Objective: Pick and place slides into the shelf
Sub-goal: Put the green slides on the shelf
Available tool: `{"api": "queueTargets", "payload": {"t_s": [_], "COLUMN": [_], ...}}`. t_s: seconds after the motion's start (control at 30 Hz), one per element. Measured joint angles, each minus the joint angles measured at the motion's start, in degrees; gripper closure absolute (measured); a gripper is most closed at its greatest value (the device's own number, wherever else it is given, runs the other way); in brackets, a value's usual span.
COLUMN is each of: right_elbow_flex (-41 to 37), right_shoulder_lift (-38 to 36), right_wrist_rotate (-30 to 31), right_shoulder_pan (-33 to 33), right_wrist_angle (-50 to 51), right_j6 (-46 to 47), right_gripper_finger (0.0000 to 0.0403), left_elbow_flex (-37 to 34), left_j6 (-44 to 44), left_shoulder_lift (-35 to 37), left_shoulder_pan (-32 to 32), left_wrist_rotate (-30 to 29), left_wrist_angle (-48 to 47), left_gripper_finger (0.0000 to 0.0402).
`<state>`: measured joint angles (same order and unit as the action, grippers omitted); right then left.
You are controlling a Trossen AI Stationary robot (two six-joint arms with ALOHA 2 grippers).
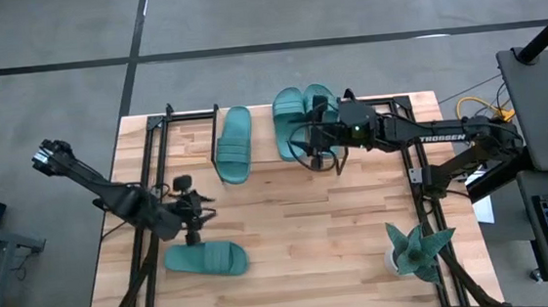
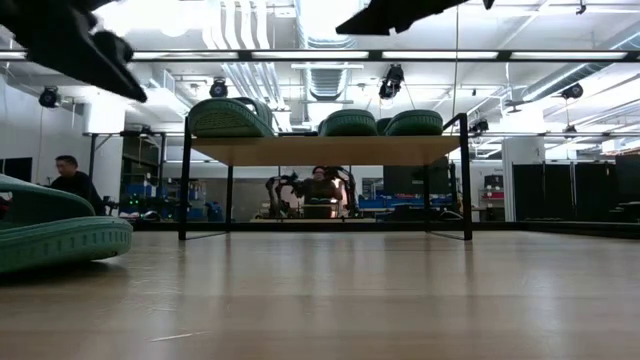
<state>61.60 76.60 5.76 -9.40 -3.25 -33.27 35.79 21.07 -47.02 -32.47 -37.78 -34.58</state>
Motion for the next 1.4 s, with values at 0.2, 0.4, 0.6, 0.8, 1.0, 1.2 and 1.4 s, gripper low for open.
{"api": "queueTargets", "payload": {"t_s": [0.2,0.4,0.6,0.8,1.0,1.2,1.4], "right_elbow_flex": [-0.03,-0.87,-1.31,-1.56,-2.08,-2.64,-2.67], "right_shoulder_lift": [0.0,-0.02,-0.02,-0.02,-0.02,-0.02,-0.02], "right_wrist_rotate": [-1.7,-1.41,-1.07,-1.11,-1.09,-1.03,2.12], "right_shoulder_pan": [3.76,5.87,5.7,5.76,5.65,5.63,5.63], "right_wrist_angle": [0.04,0.06,0.09,0.44,2.22,2.63,2.6], "right_j6": [-0.3,0.27,2.39,1.9,1.71,0.63,0.26], "right_gripper_finger": [0.0183,0.0183,0.0184,0.0184,0.0184,0.0184,0.0184], "left_elbow_flex": [0.03,-0.02,-0.09,-0.59,-0.61,-0.61,-0.61], "left_j6": [17.55,35.89,54.11,66.54,72.96,73.2,72.15], "left_shoulder_lift": [0.92,-0.3,-1.38,-5.13,-11.05,-16.09,-17.4], "left_shoulder_pan": [-0.58,-1.33,-1.37,-1.41,-2.74,-3.22,-3.23], "left_wrist_rotate": [17.27,22.25,26.89,28.49,33.34,34.7,34.17], "left_wrist_angle": [-0.1,-0.71,-2.06,-5.06,-5.29,-3.3,0.17], "left_gripper_finger": [0.0227,0.0228,0.0228,0.0228,0.0228,0.0228,0.0228]}}
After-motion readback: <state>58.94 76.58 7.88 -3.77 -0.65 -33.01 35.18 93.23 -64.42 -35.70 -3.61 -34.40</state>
